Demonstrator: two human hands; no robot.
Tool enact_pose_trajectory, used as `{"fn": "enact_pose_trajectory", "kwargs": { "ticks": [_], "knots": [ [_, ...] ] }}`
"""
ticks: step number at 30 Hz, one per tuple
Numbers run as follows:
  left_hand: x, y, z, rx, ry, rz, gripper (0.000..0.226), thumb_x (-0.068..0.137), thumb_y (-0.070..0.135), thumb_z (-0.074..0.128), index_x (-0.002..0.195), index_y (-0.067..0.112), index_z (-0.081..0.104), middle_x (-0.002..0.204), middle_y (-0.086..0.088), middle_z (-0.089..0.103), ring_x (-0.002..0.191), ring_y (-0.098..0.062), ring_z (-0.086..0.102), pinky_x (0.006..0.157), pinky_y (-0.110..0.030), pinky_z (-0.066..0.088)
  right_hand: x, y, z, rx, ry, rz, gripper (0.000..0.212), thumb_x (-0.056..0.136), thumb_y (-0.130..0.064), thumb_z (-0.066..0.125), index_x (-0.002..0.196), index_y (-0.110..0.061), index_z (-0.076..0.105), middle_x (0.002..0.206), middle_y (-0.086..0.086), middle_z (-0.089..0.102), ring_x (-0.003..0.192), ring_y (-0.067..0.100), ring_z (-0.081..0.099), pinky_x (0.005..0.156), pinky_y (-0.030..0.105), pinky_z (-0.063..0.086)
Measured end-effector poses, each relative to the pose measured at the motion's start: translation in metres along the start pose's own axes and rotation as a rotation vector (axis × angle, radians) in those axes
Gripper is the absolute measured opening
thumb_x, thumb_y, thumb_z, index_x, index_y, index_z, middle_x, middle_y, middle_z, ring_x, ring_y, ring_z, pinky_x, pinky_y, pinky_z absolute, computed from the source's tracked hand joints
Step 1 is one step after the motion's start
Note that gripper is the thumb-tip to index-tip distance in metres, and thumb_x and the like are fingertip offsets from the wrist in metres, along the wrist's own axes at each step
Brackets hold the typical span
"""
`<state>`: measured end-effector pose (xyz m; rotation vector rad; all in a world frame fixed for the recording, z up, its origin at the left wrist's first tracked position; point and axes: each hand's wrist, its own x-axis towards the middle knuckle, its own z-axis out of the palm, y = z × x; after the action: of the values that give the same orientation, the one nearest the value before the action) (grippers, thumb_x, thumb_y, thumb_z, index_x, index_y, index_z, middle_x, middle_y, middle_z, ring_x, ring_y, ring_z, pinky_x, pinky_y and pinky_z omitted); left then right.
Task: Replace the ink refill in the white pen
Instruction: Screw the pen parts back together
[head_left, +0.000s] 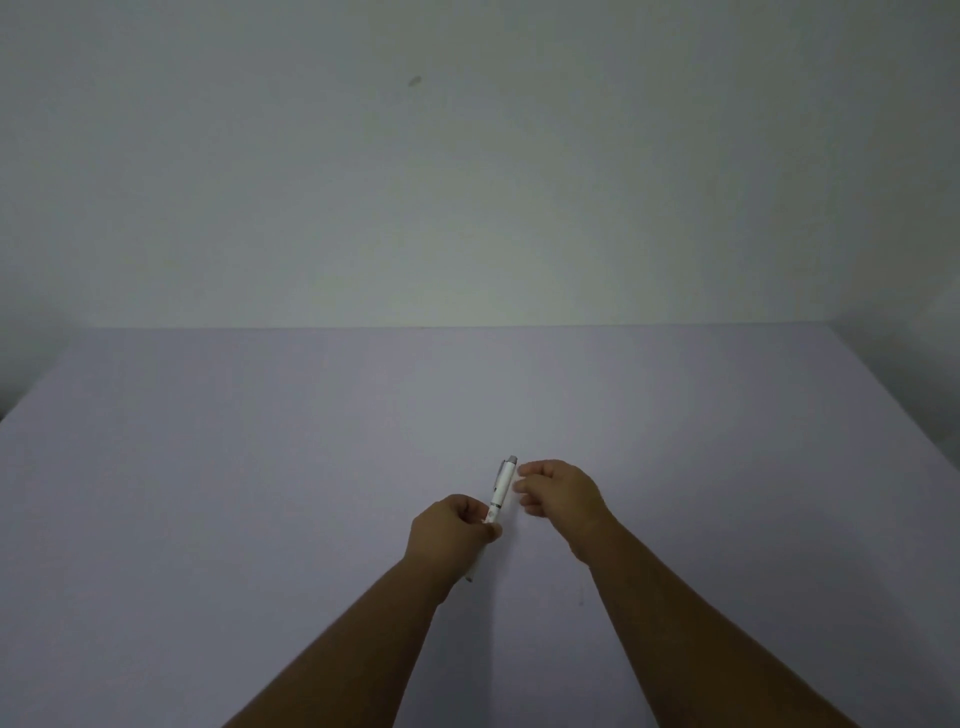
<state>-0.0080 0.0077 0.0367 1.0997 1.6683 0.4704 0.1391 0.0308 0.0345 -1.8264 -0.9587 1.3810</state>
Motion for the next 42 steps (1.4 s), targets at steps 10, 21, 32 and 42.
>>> {"fn": "enact_pose_trajectory", "kwargs": {
  "ticks": [10,21,32,42],
  "knots": [
    [0.016,-0.023,0.017,-0.028,0.077,-0.123,0.015,0.071,0.017,0.077,0.075,0.019,0.063,0.081,-0.004,0.066,0.076,-0.022,0.063,0.083,-0.040,0.059,-0.001,0.039,-0.029,-0.677,0.232,0.122,0.034,0.082,-0.010,0.057,0.055,-0.013,0.037,0.056,-0.002,0.045,0.046,0.007,0.041,0.040,0.016,0.028],
    [0.023,-0.038,0.032,0.069,0.118,-0.111,0.013,0.071,0.017,0.075,0.077,0.017,0.063,0.080,-0.002,0.068,0.076,-0.021,0.067,0.075,-0.037,0.060,0.010,0.062,0.008,-0.680,0.148,0.115,0.009,0.086,-0.012,0.051,0.077,-0.011,0.048,0.088,0.009,0.067,0.071,0.021,0.058,0.046,0.021,0.036],
    [0.026,-0.037,0.035,0.073,0.130,-0.093,0.013,0.074,0.015,0.073,0.076,0.017,0.059,0.073,0.003,0.062,0.066,-0.013,0.059,0.059,-0.023,0.049,0.022,0.062,0.017,-0.678,0.099,0.110,0.018,0.086,-0.015,0.053,0.097,-0.003,0.062,0.099,0.014,0.070,0.088,0.028,0.068,0.058,0.026,0.043],
    [0.028,-0.039,0.036,0.069,0.153,-0.089,0.015,0.073,0.017,0.075,0.078,0.015,0.061,0.074,0.002,0.062,0.068,-0.015,0.060,0.067,-0.030,0.054,0.019,0.061,0.017,-0.678,0.074,0.079,0.008,0.087,-0.015,0.053,0.088,-0.008,0.059,0.101,0.014,0.070,0.084,0.025,0.066,0.059,0.025,0.043]
  ]
}}
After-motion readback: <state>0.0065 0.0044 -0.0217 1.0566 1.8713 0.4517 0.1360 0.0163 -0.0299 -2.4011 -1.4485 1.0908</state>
